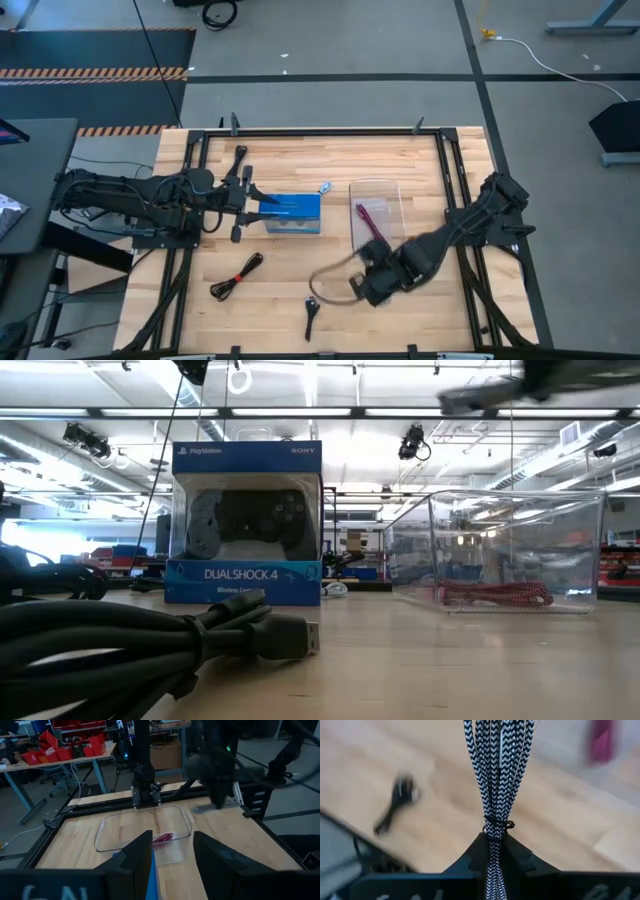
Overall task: Pick and place USB-C Cables
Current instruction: Put the white black charger cable into the transparent bin
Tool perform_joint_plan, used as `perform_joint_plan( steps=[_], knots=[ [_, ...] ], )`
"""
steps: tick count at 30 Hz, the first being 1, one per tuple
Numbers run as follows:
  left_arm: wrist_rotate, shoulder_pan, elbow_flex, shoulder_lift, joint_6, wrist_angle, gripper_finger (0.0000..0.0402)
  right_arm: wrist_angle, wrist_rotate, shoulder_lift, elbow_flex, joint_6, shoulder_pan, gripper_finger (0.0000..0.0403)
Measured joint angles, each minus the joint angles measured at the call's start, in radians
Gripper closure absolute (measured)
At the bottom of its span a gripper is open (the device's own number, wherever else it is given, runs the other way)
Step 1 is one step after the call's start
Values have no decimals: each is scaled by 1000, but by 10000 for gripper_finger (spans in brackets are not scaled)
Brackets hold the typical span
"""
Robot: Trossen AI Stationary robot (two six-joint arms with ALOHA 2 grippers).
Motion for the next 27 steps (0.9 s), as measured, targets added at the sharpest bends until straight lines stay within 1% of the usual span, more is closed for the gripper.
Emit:
perform_joint_plan(
  steps=[2, 4, 6, 10, 12, 18, 21, 24, 27],
  knots=[
    [0, 0, 0, 0, 0, 0, 250, -94, 38, -1, 67, 35, -36, 368],
    [0, 0, 0, 0, 0, 0, 250, -168, 37, -2, 115, 62, -77, 368],
    [0, 0, 0, 0, 1, 0, 251, -228, -3, -2, 139, 71, -123, 368],
    [0, 0, 0, 0, -1, 0, 251, -320, -110, -2, 141, 74, -219, 368],
    [0, 0, 0, 0, -4, -1, 250, -349, -122, -2, 141, 64, -265, 367],
    [0, 0, 0, 0, -4, -9, 251, -360, -116, -2, 140, -36, -383, 367],
    [0, 0, 0, 0, -4, -9, 251, -347, -122, -2, 115, -41, -431, 367],
    [0, 0, 0, 0, -4, -9, 250, -329, -155, -3, 71, -53, -476, 367],
    [0, 0, 0, 0, -4, -12, 250, -263, -207, -1, -1, -57, -513, 367]
  ],
)
